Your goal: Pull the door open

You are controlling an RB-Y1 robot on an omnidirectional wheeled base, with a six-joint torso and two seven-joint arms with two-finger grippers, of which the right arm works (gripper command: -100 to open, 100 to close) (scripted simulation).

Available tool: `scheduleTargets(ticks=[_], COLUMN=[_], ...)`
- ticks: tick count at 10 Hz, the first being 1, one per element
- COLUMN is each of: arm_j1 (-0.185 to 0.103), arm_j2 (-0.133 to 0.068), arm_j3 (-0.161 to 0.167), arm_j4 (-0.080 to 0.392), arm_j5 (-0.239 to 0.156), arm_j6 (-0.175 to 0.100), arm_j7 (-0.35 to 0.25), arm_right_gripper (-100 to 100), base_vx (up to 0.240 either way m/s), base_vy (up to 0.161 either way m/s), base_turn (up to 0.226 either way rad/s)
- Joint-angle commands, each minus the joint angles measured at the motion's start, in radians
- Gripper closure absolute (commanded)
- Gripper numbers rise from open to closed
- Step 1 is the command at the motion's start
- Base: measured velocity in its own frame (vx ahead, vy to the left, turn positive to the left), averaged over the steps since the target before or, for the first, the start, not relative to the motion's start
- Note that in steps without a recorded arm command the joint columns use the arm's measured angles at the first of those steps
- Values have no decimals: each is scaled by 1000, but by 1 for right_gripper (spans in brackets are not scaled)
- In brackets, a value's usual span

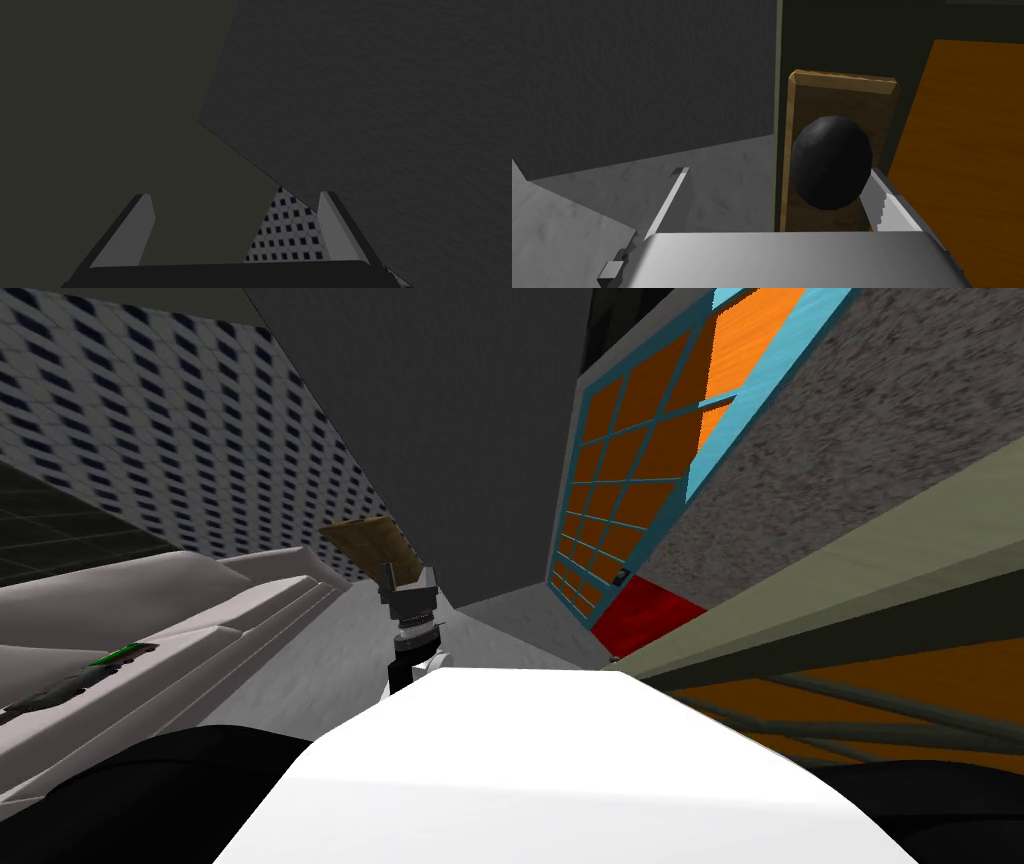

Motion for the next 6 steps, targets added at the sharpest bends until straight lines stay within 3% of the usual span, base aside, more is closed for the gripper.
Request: scheduleTargets(ticks=[1,6], arm_j1=[-2,30], arm_j2=[25,73], arm_j3=[11,-2], arm_j4=[29,79], arm_j5=[6,-12], arm_j6=[-22,-84], arm_j7=[-4,7], arm_right_gripper=[100,100], base_vx=[-45,-121], base_vy=[-3,-17], base_turn=[41,194])
